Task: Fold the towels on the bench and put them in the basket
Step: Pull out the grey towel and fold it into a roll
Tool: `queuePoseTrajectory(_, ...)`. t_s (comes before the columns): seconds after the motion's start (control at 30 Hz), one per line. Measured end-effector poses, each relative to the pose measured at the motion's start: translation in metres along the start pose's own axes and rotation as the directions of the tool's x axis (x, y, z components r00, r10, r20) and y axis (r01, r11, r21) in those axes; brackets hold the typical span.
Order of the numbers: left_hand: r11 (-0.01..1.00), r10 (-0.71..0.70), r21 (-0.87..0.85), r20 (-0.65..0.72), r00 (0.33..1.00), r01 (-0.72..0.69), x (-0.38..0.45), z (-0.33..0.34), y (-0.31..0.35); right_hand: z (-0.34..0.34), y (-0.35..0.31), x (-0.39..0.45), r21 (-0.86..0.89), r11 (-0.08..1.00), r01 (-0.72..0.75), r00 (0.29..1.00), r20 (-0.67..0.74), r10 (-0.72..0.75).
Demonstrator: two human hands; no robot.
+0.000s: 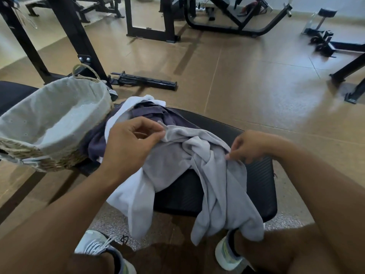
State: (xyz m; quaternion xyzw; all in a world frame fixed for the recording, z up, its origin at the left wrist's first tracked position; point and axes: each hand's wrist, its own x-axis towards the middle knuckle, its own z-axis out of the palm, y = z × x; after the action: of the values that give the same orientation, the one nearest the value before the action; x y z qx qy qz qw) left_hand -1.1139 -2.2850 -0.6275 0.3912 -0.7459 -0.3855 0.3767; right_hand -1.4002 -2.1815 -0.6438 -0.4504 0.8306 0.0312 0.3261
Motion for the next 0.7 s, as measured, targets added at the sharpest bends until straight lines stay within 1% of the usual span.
queuePoseTrajectory(0.13,0.999,0.008,0.043,0.139,0.99,-0.014,-0.006,0.008,-0.005,0.004,-0.001,-0.009,-0.069,0.992,-0.108,0.984,0.134,0.116)
queuePoseTrajectory(0.17,0.999,0.004,0.041,0.176,0.984,-0.012,-0.008,0.01,-0.006,0.006,-0.004,-0.01,-0.068,0.99,-0.12,0.978,0.165,0.13)
queuePoseTrajectory(0.23,0.999,0.013,0.036,0.208,0.978,-0.021,-0.009,0.012,-0.007,0.008,-0.009,-0.011,-0.038,0.994,-0.1,0.977,0.185,0.105)
queuePoseTrajectory(0.27,0.999,0.02,0.03,0.206,0.978,-0.027,-0.009,0.013,-0.007,0.008,-0.011,-0.013,0.009,0.997,-0.072,0.985,0.161,0.07)
queuePoseTrajectory(0.3,0.999,0.031,0.023,0.195,0.98,-0.036,-0.008,0.013,-0.007,0.007,-0.014,-0.015,0.099,0.995,-0.018,0.995,0.097,0.008)
queuePoseTrajectory(0.33,0.999,0.044,0.017,0.176,0.983,-0.048,-0.008,0.013,-0.005,0.006,-0.018,-0.015,0.239,0.969,0.066,0.998,-0.008,-0.066)
queuePoseTrajectory(0.37,0.998,0.055,0.01,0.157,0.986,-0.057,-0.008,0.013,-0.004,0.005,-0.022,-0.017,0.416,0.894,0.169,0.984,-0.125,-0.128)
queuePoseTrajectory(0.4,0.998,0.061,-0.001,0.142,0.988,-0.061,-0.009,0.012,-0.003,0.003,-0.029,-0.02,0.606,0.748,0.271,0.961,-0.22,-0.17)
queuePoseTrajectory(0.43,0.998,0.059,-0.015,0.131,0.99,-0.058,-0.009,0.012,-0.001,0.001,-0.037,-0.024,0.763,0.547,0.345,0.939,-0.286,-0.193)
queuePoseTrajectory(0.47,0.998,0.053,-0.03,0.118,0.992,-0.05,-0.009,0.012,0.0,0.0,-0.045,-0.026,0.85,0.353,0.392,0.919,-0.339,-0.203)
queuePoseTrajectory(0.5,0.998,0.048,-0.049,0.098,0.994,-0.043,-0.008,0.013,0.001,-0.002,-0.054,-0.029,0.886,0.201,0.419,0.902,-0.381,-0.201)
queuePoseTrajectory(0.53,0.997,0.045,-0.069,0.07,0.997,-0.04,-0.007,0.014,0.002,-0.005,-0.064,-0.032,0.893,0.088,0.442,0.887,-0.42,-0.194)
queuePoseTrajectory(0.57,0.995,0.042,-0.088,0.04,0.998,-0.038,-0.007,0.015,0.003,-0.007,-0.072,-0.034,0.883,0.009,0.468,0.868,-0.458,-0.192)
queuePoseTrajectory(0.6,0.994,0.039,-0.101,0.011,0.999,-0.037,-0.005,0.015,0.003,-0.009,-0.078,-0.033,0.868,-0.02,0.496,0.848,-0.489,-0.203)
queuePoseTrajectory(0.63,0.994,0.035,-0.107,-0.014,0.999,-0.036,-0.004,0.015,0.003,-0.011,-0.08,-0.032,0.847,0.028,0.531,0.828,-0.512,-0.231)
queuePoseTrajectory(0.67,0.994,0.028,-0.104,-0.034,0.999,-0.032,-0.004,0.014,0.002,-0.01,-0.08,-0.029,0.801,0.175,0.573,0.809,-0.519,-0.276)
queuePoseTrajectory(0.7,0.996,0.02,-0.091,-0.046,0.999,-0.024,-0.003,0.012,0.001,-0.006,-0.076,-0.023,0.704,0.386,0.596,0.802,-0.496,-0.333)
